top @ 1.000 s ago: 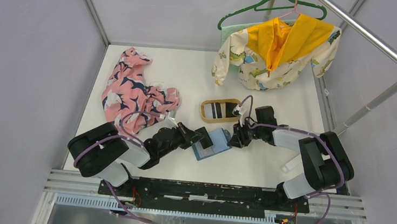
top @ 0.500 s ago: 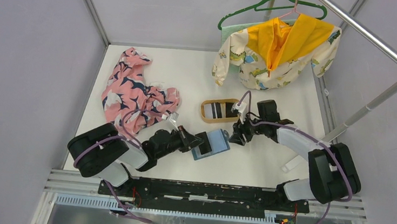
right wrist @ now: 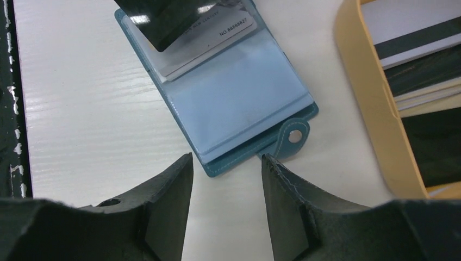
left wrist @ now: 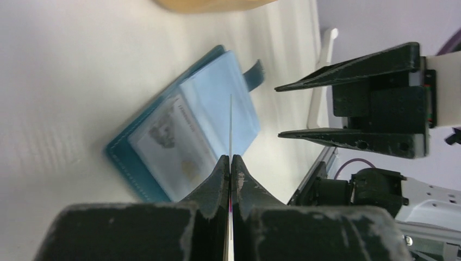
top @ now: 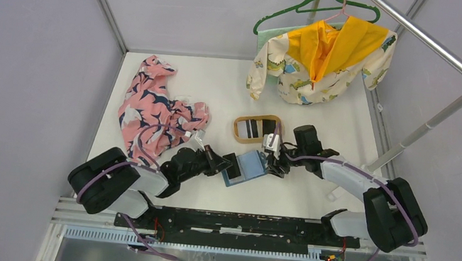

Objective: Put the credit cards into the card holder
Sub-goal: Insert the credit card into the card holder.

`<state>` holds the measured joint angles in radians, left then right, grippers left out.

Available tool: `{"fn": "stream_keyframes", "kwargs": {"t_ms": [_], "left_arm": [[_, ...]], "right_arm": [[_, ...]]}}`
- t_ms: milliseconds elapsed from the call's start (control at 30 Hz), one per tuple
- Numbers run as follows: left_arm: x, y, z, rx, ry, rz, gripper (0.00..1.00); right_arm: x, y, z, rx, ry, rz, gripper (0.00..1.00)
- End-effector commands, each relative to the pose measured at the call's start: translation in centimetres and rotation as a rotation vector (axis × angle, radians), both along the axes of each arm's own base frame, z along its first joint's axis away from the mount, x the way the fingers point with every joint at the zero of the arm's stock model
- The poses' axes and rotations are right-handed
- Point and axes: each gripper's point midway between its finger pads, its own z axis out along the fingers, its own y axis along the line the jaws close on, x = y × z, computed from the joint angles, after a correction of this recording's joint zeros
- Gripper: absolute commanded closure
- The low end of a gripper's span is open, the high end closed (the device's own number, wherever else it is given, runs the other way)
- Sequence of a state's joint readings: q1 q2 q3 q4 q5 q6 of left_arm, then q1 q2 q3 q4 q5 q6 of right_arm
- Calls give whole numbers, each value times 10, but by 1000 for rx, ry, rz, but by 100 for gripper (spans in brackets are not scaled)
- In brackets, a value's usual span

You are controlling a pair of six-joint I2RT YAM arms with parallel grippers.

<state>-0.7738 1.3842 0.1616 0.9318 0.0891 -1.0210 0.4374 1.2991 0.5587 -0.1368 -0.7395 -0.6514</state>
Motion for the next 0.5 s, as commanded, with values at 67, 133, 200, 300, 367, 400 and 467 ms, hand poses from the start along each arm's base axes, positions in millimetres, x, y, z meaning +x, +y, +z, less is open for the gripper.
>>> {"fn": "stream_keyframes", "kwargs": {"t_ms": [67, 133, 200, 300, 367, 400, 467], "left_arm": [[9, -11, 11, -127, -1, 24, 98], [10, -13, 8, -146, 13, 29, 98], [10, -14, 6, -170, 22, 32, 98], [10, -16, 4, -217, 43, 37, 98], [9, -15, 0, -245, 64, 48, 98], [9, -14, -1, -263, 72, 56, 98], [7, -11, -8, -283, 101, 72, 98]], "right_arm": [[22, 15, -2, -58, -14, -30, 47], [23, 14, -8, -84, -7, -44, 47], [24, 14, -14, -107, 9, -53, 49], [22, 15, -21, -136, 36, -51, 51], [21, 15, -24, -151, 45, -52, 52], [21, 14, -26, -155, 51, -51, 53], [20, 14, -29, -163, 65, -50, 54]]}}
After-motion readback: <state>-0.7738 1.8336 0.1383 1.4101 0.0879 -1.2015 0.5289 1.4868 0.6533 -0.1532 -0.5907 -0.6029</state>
